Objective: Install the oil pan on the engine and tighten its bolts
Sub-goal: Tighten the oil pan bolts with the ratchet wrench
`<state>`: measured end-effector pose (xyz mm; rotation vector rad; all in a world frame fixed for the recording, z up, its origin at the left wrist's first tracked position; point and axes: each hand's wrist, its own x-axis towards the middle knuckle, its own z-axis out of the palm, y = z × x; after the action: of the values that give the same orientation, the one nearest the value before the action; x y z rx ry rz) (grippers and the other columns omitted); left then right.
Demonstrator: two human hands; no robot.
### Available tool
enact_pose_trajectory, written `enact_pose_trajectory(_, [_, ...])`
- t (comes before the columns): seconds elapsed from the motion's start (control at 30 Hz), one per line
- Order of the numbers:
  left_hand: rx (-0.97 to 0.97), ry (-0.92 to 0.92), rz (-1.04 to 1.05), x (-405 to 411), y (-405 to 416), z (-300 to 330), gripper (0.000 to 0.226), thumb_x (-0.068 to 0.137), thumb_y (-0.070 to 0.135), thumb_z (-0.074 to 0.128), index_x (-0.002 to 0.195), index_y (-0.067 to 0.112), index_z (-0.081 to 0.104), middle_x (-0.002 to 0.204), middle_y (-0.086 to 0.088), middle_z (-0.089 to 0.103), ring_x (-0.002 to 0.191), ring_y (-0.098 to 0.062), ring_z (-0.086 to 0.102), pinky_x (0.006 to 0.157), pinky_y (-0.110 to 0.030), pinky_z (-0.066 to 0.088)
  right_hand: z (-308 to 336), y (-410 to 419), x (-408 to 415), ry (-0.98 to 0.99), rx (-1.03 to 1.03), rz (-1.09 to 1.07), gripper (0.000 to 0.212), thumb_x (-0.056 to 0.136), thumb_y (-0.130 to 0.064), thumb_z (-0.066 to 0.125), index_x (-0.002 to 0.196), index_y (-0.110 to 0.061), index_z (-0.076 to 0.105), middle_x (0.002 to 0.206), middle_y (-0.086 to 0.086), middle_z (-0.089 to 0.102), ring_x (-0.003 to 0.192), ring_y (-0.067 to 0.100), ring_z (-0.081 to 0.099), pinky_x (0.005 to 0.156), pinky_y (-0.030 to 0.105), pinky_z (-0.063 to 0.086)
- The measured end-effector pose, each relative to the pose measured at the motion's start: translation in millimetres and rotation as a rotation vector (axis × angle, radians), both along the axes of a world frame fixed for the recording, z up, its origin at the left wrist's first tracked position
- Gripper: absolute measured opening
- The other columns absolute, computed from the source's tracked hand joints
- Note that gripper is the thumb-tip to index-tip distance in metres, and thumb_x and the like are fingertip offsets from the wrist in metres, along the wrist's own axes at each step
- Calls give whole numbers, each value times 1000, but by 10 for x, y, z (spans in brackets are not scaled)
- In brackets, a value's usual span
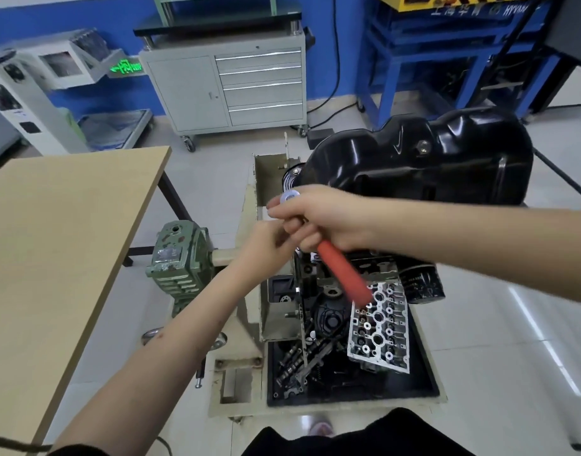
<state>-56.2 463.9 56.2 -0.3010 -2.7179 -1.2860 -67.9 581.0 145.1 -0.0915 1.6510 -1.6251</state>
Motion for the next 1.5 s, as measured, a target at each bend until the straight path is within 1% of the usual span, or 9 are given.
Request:
enact_pose_trajectory(0.1, [-37, -2, -37, 6, -6, 34, 38, 91, 15, 54, 54, 20, 45, 43, 9, 42, 42, -8, 37, 46, -20, 30, 214, 118, -234, 653, 608, 529, 21, 83, -6, 51, 102, -12, 54, 47, -8, 45, 34, 7, 35, 35, 15, 30])
enact_pose_trajectory(0.23, [-61, -19, -146, -15, -1, 69, 27, 93, 17, 51, 86, -6, 63, 66, -23, 60, 61, -35, 54, 59, -39, 41, 313, 156, -301, 1348, 927, 861, 39, 76, -18, 54, 112, -32, 58, 61, -17, 46, 57, -3, 41, 52, 14, 27])
enact_pose_trajectory(0.43, [-100, -9, -188, -67, -30, 90, 20, 91, 14, 54, 83, -1, 64, 66, -13, 64, 62, -20, 59, 60, -38, 47, 295, 139, -328, 1031, 865, 810, 47, 78, -19, 64, 122, -30, 53, 101, -4, 60, 88, 7, 59, 77, 28, 51])
enact_pose_trajectory(0.67, [-27, -31, -179, -89, -4, 50, 28, 86, 3, 59, 66, 21, 48, 59, -5, 52, 59, -27, 51, 60, -37, 45, -91, 135, 133, 33, -102, -199, 11, 92, -9, 52, 84, -15, 52, 39, -7, 31, 29, 1, 21, 29, 11, 18])
enact_pose_trajectory(0.77, [-8, -29, -112, -58, -22, 48, 30, 85, 2, 59, 64, 20, 48, 60, -11, 51, 64, -20, 50, 62, -43, 45, -113, 31, 144, 56, -100, -187, 12, 92, -5, 49, 84, -14, 49, 41, -5, 30, 29, 1, 20, 30, 10, 17])
enact_pose_trajectory(0.9, [-56, -7, -150, -39, -57, 46, 25, 92, 15, 53, 83, -7, 62, 71, -29, 59, 63, -33, 56, 63, -46, 45, 198, 148, -212, 580, 544, 524, 27, 84, -1, 49, 104, -17, 55, 46, -2, 45, 34, 9, 38, 35, 17, 34])
enact_pose_trajectory(1.03, [-67, -42, -217, -64, -40, 83, 25, 93, 16, 51, 99, -5, 63, 89, -22, 67, 85, -34, 63, 81, -46, 49, 407, 163, -340, 1055, 802, 908, 46, 75, -8, 54, 114, -31, 56, 106, -5, 60, 85, 13, 55, 78, 29, 47])
enact_pose_trajectory(1.3, [-59, -35, -240, -99, 16, 73, 14, 90, 12, 56, 78, 12, 63, 54, 26, 57, 54, 7, 52, 53, -5, 38, 73, 383, -58, 437, 355, 221, 19, 83, 0, 56, 77, -17, 52, 46, -4, 40, 33, 4, 30, 32, 13, 25])
enact_pose_trajectory(1.5, [74, -85, -186, -60, -29, 43, 29, 86, 0, 57, 68, 21, 50, 63, -2, 54, 65, -12, 50, 64, -29, 44, -157, 105, 175, -80, -187, -224, 31, 93, -6, 49, 66, -17, 38, 42, -5, 31, 30, 2, 22, 30, 11, 21])
